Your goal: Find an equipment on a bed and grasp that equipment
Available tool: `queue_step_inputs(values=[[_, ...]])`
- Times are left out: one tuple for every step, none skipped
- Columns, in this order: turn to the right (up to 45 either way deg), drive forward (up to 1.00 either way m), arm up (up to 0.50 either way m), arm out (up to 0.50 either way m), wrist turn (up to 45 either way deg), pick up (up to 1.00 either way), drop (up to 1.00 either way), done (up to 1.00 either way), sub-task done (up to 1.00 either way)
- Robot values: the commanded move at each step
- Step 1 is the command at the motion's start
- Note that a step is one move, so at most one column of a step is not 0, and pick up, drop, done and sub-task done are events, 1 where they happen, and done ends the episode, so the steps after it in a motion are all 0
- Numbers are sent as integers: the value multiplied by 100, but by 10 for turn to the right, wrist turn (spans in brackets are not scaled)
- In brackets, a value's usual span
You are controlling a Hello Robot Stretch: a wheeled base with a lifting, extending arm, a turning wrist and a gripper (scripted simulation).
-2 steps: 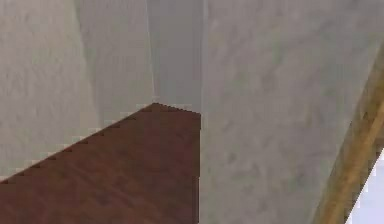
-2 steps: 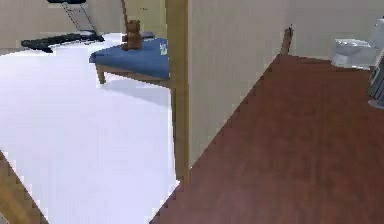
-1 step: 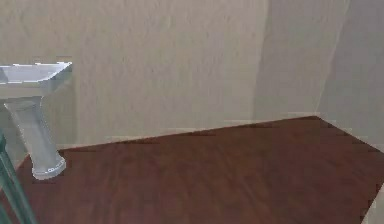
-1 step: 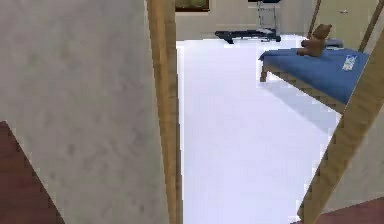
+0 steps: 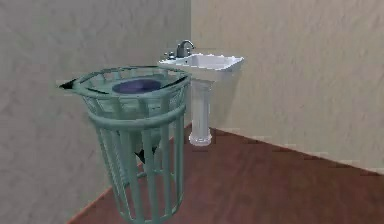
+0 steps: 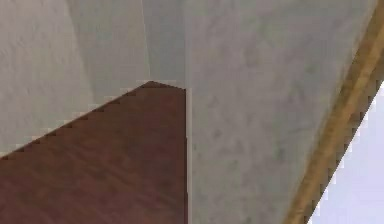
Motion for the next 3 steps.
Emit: queue_step_inputs(values=[[-450, 0, 0, 0, 0, 0, 0, 0, 0], [-150, 0, 0, 0, 0, 0, 0, 0, 0], [0, 5, 0, 0, 0, 0, 0, 0, 0]])
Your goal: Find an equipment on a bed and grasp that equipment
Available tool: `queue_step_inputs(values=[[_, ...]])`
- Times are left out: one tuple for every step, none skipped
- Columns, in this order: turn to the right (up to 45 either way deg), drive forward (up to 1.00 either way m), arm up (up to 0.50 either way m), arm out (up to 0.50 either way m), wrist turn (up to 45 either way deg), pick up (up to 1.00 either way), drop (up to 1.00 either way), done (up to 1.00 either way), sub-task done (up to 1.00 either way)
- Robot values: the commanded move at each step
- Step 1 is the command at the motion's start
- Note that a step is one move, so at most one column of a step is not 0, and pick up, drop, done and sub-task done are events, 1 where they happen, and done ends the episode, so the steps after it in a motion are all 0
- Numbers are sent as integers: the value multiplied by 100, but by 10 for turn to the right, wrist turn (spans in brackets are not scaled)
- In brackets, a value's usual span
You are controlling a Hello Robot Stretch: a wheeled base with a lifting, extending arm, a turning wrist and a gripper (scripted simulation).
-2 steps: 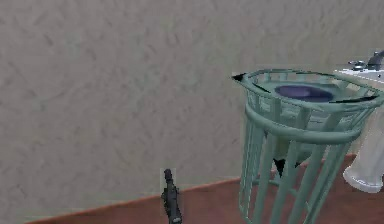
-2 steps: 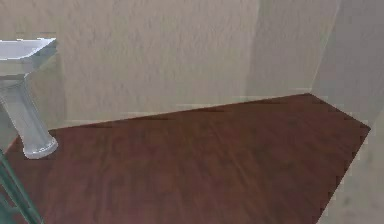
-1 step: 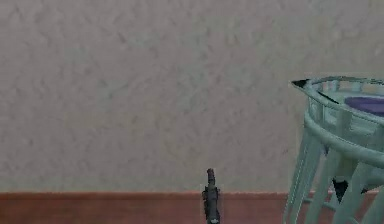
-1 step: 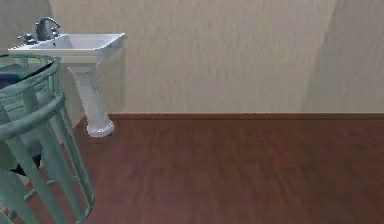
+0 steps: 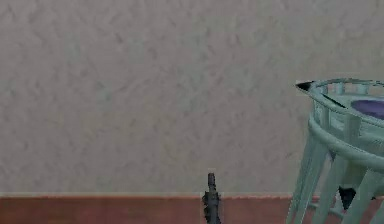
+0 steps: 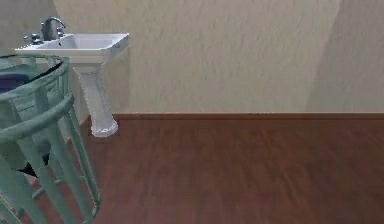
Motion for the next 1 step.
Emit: queue_step_inputs(values=[[-450, 0, 0, 0, 0, 0, 0, 0, 0]])
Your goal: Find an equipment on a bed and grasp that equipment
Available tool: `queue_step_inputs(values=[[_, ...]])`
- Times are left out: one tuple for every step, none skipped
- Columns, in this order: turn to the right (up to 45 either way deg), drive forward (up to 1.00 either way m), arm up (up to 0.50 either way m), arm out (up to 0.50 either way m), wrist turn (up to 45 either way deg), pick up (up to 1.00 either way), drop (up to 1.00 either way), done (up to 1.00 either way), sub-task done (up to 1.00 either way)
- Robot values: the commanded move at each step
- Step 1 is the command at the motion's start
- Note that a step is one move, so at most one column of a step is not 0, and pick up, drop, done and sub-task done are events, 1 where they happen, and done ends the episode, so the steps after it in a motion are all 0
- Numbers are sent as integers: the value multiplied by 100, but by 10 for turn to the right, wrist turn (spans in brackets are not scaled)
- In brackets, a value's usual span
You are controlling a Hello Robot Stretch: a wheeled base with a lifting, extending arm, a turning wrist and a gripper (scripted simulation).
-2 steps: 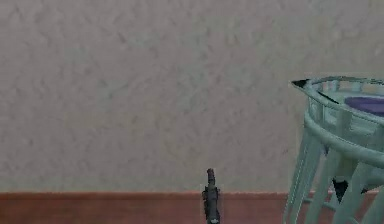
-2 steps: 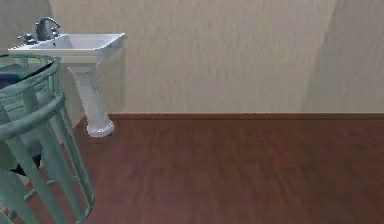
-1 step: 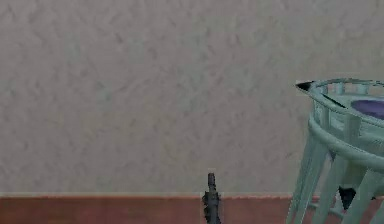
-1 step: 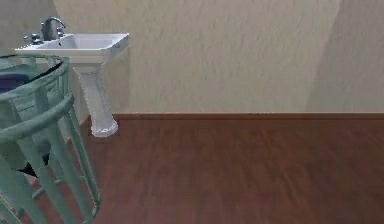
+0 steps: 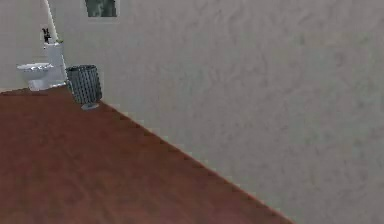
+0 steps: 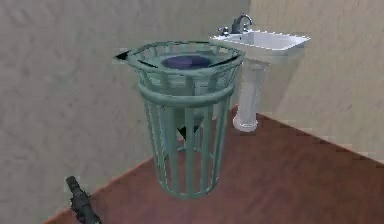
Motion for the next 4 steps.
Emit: queue_step_inputs(values=[[-330, 0, 0, 0, 0, 0, 0, 0, 0], [0, 60, 0, 0, 0, 0, 0, 0, 0], [-450, 0, 0, 0, 0, 0, 0, 0, 0], [-450, 0, 0, 0, 0, 0, 0, 0, 0]])
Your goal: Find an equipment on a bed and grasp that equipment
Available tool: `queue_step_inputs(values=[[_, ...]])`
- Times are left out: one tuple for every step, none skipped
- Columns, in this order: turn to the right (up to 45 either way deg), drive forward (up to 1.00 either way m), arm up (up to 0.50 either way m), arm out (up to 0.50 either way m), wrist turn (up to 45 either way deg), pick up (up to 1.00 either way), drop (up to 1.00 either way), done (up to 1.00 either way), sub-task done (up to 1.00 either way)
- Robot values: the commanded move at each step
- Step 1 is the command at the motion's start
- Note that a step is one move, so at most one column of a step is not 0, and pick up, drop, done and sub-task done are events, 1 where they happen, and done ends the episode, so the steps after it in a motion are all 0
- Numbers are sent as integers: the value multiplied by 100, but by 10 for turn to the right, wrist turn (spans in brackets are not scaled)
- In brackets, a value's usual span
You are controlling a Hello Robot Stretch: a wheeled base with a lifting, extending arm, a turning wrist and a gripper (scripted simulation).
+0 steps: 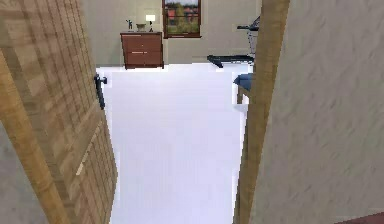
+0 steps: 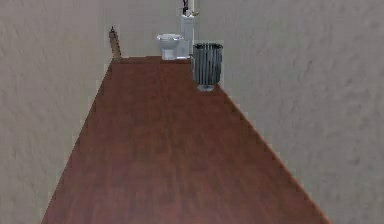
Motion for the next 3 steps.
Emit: queue_step_inputs(values=[[-90, 0, 0, 0, 0, 0, 0, 0, 0], [0, 100, 0, 0, 0, 0, 0, 0, 0], [-300, 0, 0, 0, 0, 0, 0, 0, 0]])
